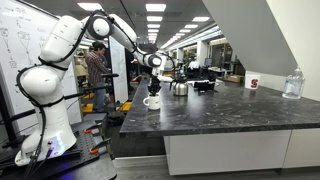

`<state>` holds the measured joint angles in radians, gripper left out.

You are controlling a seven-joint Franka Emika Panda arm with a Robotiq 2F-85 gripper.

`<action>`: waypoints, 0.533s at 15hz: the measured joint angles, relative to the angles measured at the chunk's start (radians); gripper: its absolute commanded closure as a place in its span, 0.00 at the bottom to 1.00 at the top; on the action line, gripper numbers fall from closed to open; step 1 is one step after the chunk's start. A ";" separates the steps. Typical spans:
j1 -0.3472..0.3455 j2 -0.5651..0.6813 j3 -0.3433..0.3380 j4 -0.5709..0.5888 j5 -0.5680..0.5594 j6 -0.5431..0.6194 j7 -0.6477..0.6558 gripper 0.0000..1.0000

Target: Put the marker in the cup, then move the cup to the left and remove the marker from the cup

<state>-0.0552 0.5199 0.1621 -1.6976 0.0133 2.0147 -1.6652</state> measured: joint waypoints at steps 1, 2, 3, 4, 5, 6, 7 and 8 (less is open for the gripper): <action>-0.001 -0.004 0.000 0.002 0.000 0.000 0.000 0.94; -0.003 -0.010 0.000 0.003 0.000 0.000 0.000 0.94; -0.004 -0.019 0.000 0.004 0.000 0.000 0.000 0.94; -0.006 -0.030 0.000 0.004 0.004 -0.001 0.000 0.94; -0.008 -0.043 0.000 0.004 0.011 -0.002 0.000 0.94; -0.011 -0.059 0.000 0.003 0.025 -0.006 0.000 0.94; -0.015 -0.076 0.000 0.003 0.046 -0.013 -0.003 0.94; -0.020 -0.095 0.000 0.002 0.070 -0.021 -0.011 0.94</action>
<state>-0.0756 0.4248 0.1624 -1.6952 0.0828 1.9940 -1.6764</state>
